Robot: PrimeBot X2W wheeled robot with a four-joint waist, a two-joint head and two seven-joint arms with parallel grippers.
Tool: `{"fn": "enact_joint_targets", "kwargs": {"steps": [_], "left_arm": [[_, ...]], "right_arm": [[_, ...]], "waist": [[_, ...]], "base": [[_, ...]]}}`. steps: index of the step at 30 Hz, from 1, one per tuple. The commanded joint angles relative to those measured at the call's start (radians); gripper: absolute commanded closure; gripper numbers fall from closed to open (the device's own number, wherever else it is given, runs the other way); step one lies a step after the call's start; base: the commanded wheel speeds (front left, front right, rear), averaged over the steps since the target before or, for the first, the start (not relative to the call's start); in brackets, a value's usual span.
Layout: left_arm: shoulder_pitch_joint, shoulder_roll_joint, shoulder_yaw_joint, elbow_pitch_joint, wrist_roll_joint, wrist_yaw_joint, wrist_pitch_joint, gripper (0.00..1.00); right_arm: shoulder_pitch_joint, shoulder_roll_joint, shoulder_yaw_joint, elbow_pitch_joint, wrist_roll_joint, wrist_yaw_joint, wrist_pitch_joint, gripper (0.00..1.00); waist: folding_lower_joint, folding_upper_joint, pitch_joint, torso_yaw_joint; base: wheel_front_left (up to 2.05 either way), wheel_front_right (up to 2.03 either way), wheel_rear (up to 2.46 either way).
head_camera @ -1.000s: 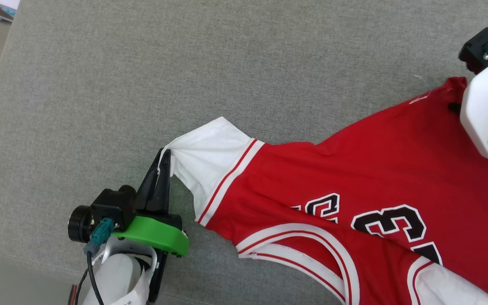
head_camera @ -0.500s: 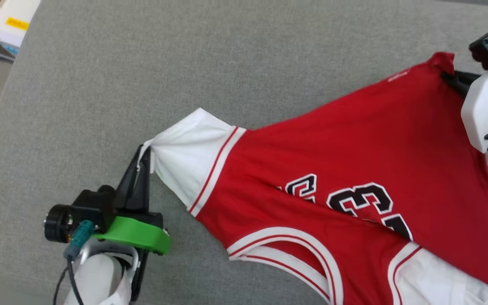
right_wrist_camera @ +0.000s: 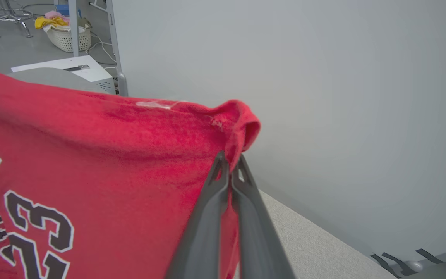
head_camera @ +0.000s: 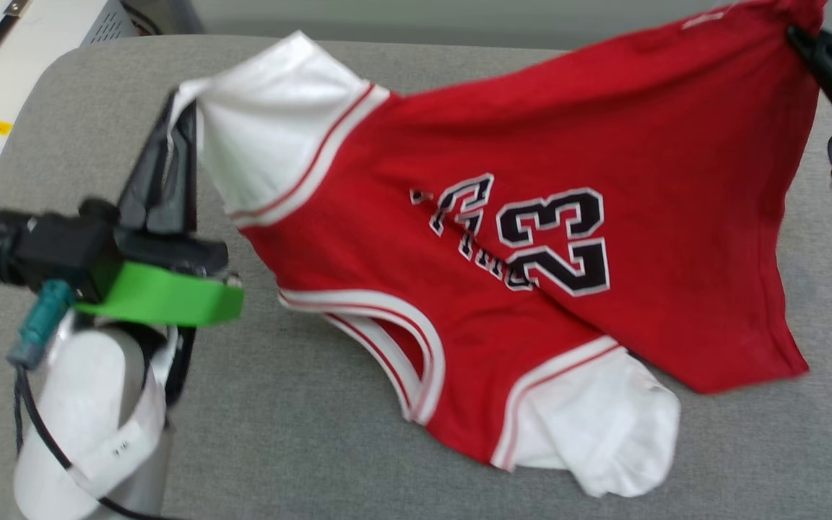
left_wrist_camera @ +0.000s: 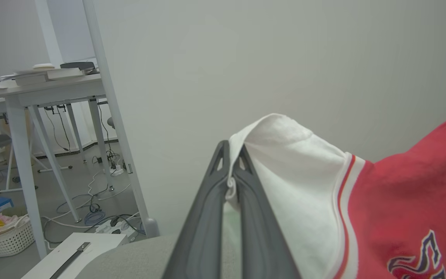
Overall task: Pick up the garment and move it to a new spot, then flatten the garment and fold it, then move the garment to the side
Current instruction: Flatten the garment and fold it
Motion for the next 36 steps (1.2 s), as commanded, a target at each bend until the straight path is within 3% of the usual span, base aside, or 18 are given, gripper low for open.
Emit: {"fn": "enact_joint_targets", "kwargs": {"steps": [1, 9, 18, 29, 36], "left_arm": [[-0.055, 0.014, 0.001, -0.01, 0.006, -0.007, 0.009, 1.0], [-0.353, 0.098, -0.036, -0.004, 0.02, -0.046, 0.074, 1.0], [-0.828, 0.19, -0.111, 0.126, -0.028, -0.065, 0.14, 1.0], [-1.338, 0.198, -0.211, 0.397, -0.045, -0.066, 0.082, 1.0], [-1.489, 0.204, -0.264, 0.546, -0.069, -0.066, 0.022, 1.0]], "right_arm": [[0.013, 0.012, -0.034, -0.018, -0.011, -0.001, -0.006, 1.0], [-0.044, 0.048, -0.195, -0.105, -0.076, -0.001, 0.047, 1.0], [-0.342, 0.085, -0.289, -0.099, -0.158, -0.001, 0.117, 1.0], [-0.81, 0.132, -0.185, 0.13, -0.251, -0.001, 0.097, 1.0], [-0.981, 0.158, -0.105, 0.285, -0.25, -0.001, 0.028, 1.0]], "waist": [[0.0, 0.0, -0.008, -0.021], [0.0, 0.0, 0.07, -0.04], [0.0, 0.0, 0.251, -0.042], [0.0, 0.0, 0.39, -0.038], [0.0, 0.0, 0.418, -0.037]], "base": [[0.0, 0.0, 0.0], [0.0, 0.0, 0.0], [0.0, 0.0, 0.0], [0.0, 0.0, 0.0], [0.0, 0.0, 0.0]]}}
